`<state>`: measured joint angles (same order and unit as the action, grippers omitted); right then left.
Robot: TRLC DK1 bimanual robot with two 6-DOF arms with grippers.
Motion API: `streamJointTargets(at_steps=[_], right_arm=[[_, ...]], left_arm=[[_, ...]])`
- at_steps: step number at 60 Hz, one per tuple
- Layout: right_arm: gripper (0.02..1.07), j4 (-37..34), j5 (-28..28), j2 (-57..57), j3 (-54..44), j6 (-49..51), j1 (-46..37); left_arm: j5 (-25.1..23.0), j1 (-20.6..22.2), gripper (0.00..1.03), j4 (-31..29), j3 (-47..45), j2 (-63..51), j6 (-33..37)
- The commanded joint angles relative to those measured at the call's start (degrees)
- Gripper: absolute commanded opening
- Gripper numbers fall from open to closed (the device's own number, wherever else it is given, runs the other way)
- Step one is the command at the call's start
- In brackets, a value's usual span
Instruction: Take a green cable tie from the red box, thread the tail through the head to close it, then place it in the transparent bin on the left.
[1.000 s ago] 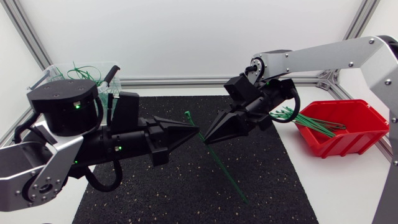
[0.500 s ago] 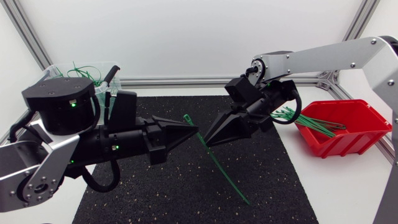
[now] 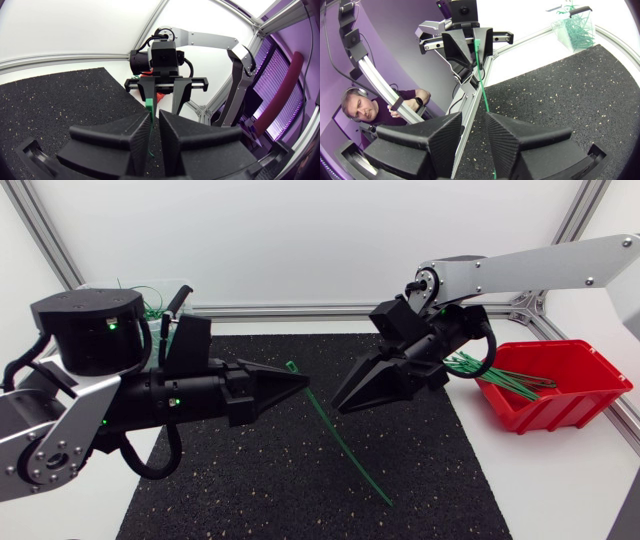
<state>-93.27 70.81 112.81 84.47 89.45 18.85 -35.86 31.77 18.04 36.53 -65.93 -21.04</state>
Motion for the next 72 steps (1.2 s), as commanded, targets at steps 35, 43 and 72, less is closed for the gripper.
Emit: streamJointTargets(at_steps=[35,43,72], right_arm=[[0.5,25.4,-8.4,-8.4,-9.8,-20.5,4.1],[0.48,25.8,-8.4,-8.8,-10.5,-20.5,4.0],[0.12,26.8,-8.8,-10.4,-11.9,-21.1,4.2]], left_arm=[[-0.8,0.9,0.04,1.6,1.2,-0.8,-0.6],[-0.8,1.1,0.04,1.6,0.7,-0.6,-0.4],[-1.0,1.2,0.04,1.2,0.4,0.0,-0.4]])
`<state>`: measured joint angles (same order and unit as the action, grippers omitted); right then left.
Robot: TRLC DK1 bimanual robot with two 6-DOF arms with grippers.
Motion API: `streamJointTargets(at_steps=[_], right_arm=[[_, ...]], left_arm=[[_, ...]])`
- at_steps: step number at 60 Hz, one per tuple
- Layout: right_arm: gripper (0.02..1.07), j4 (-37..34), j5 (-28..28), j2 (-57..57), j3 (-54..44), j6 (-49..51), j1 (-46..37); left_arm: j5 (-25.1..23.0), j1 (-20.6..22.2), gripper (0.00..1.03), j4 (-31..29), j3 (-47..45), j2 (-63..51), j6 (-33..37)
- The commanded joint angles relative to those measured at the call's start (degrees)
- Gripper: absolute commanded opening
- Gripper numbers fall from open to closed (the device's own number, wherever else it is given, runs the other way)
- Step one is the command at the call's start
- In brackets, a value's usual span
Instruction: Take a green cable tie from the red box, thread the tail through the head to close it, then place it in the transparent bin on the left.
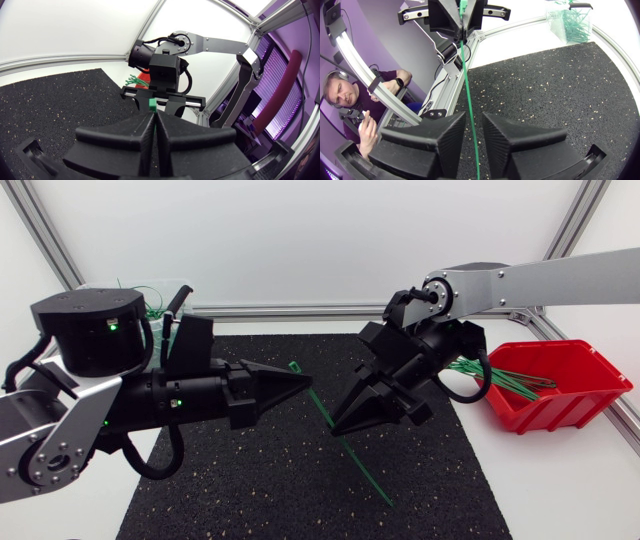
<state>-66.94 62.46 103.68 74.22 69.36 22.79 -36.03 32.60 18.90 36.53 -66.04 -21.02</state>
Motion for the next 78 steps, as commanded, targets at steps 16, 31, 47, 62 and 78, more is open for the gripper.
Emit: streamJointTargets(at_steps=[16,31,47,62,78], right_arm=[[0.08,0.7,-1.0,-2.6,-1.5,-3.9,0.5],[0.08,2.2,-1.9,-5.0,-2.2,-10.8,2.9],[0.08,2.7,2.1,-8.2,-5.0,-15.8,3.1],[0.07,2.8,8.9,-10.9,-7.0,-18.0,3.1],[0.08,5.5,12.7,-10.2,-7.0,-21.2,4.5]], left_arm=[[-0.8,-0.3,0.04,-1.1,1.1,0.8,-0.6],[-1.1,-0.9,0.31,-2.8,2.2,2.1,-1.0],[-2.3,-2.3,1.0,-4.2,2.3,7.0,-2.3],[-2.4,-3.8,0.99,-2.9,0.4,10.3,-3.9],[-4.0,-7.4,0.99,2.6,-1.4,10.1,-7.7]])
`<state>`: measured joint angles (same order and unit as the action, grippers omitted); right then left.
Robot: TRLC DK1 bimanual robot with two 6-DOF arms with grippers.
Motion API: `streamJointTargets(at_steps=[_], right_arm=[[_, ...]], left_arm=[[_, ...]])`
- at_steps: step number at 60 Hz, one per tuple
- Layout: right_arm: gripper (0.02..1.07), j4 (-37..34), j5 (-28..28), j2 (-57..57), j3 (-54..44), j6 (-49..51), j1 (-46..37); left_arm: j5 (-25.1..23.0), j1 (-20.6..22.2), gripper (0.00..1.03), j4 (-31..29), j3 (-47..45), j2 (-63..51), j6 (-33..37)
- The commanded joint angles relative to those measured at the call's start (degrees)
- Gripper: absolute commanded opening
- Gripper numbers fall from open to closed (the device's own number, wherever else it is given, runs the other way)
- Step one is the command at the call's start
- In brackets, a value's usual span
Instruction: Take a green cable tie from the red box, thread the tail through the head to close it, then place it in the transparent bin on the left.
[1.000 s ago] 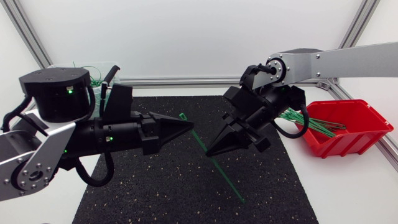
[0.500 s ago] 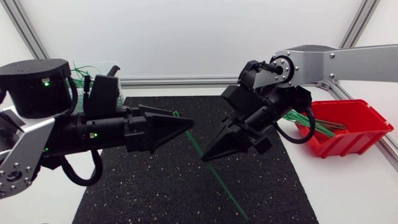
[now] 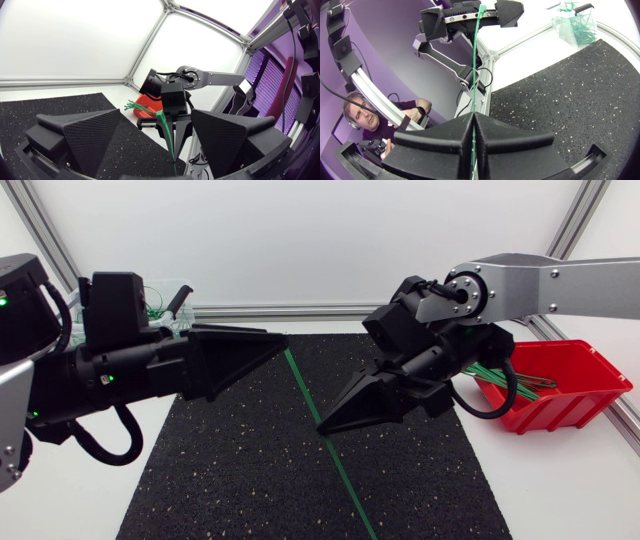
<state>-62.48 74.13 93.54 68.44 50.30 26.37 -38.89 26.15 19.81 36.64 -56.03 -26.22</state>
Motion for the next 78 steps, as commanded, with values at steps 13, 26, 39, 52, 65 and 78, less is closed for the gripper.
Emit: streamJointTargets(at_steps=[13,26,39,52,65,78], right_arm=[[0.08,4.4,3.3,2.9,-1.0,-4.2,1.5],[0.08,5.4,4.0,4.5,0.2,-5.3,1.2],[0.07,5.7,4.4,5.3,2.0,-5.7,0.7],[0.08,6.2,4.4,6.0,2.2,-5.7,-0.5],[0.07,6.9,4.4,6.5,2.3,-5.7,-1.2],[0.08,7.2,4.4,6.7,2.2,-5.7,-1.5]], left_arm=[[-2.4,-1.7,0.99,6.6,-3.2,-1.1,-5.2],[-2.8,-1.7,0.99,8.5,-3.1,-3.5,-6.7],[-5.1,-2.2,0.96,9.5,-2.4,-6.5,-7.5],[-5.2,-1.5,0.96,9.8,-2.5,-7.5,-8.2],[-5.2,-0.7,0.83,10.9,-2.7,-8.5,-9.4],[-3.2,-1.0,0.24,22.6,-5.2,-9.1,-13.6]])
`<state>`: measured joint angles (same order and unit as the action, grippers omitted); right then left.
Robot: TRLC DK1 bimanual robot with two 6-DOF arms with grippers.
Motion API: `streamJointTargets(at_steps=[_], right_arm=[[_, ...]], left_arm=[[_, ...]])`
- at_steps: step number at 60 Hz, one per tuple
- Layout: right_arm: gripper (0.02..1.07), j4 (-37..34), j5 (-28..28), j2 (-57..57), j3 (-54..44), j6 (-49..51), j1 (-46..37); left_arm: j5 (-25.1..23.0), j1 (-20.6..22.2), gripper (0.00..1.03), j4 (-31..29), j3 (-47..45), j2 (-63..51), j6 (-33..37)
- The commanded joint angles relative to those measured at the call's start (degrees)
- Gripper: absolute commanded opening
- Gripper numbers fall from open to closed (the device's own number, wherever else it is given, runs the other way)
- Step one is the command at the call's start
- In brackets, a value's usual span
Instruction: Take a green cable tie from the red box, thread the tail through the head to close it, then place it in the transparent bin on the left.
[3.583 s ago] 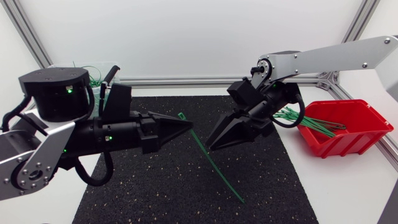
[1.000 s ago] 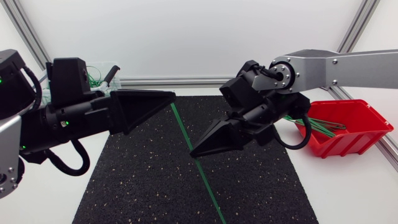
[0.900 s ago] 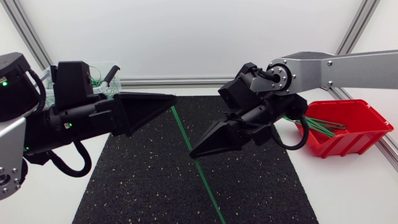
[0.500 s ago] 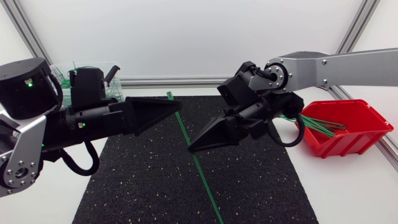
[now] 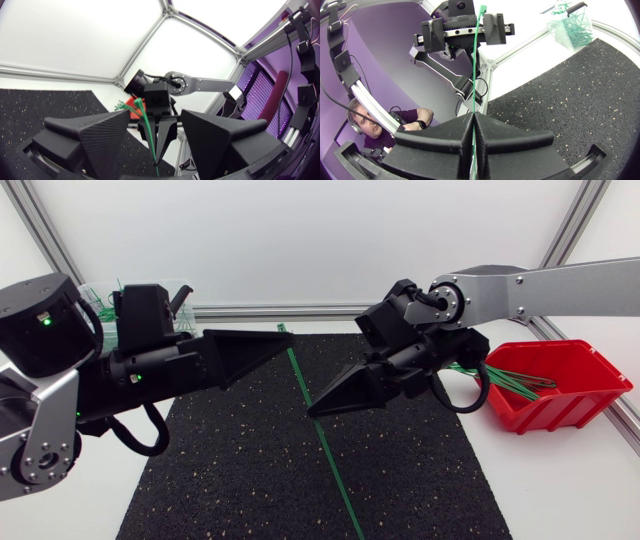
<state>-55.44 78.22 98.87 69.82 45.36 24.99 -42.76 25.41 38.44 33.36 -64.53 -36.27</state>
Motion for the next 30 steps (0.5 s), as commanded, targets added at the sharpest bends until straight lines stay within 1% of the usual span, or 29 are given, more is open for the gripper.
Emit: streamJointTargets(at_steps=[1,8,10,12,30], right_arm=[[0.08,0.2,0.4,1.3,0.9,-0.8,-0.1],[0.07,0.3,0.4,1.4,0.8,-0.8,-0.2],[0.08,0.4,0.4,1.3,0.9,-0.8,-0.3],[0.08,0.4,0.4,1.2,0.8,-0.8,-0.3],[0.08,0.7,0.4,0.8,0.8,-0.8,-0.6]], left_arm=[[0.8,-0.4,0.21,4.1,-1.9,-0.6,-3.6],[0.8,-0.2,0.21,4.1,-2.1,-1.0,-3.6],[0.8,0.0,0.24,4.1,-2.1,-1.4,-3.9],[0.8,0.0,0.33,4.1,-2.1,-1.8,-4.6],[0.8,0.3,0.32,4.2,-2.0,-3.1,-4.5]])
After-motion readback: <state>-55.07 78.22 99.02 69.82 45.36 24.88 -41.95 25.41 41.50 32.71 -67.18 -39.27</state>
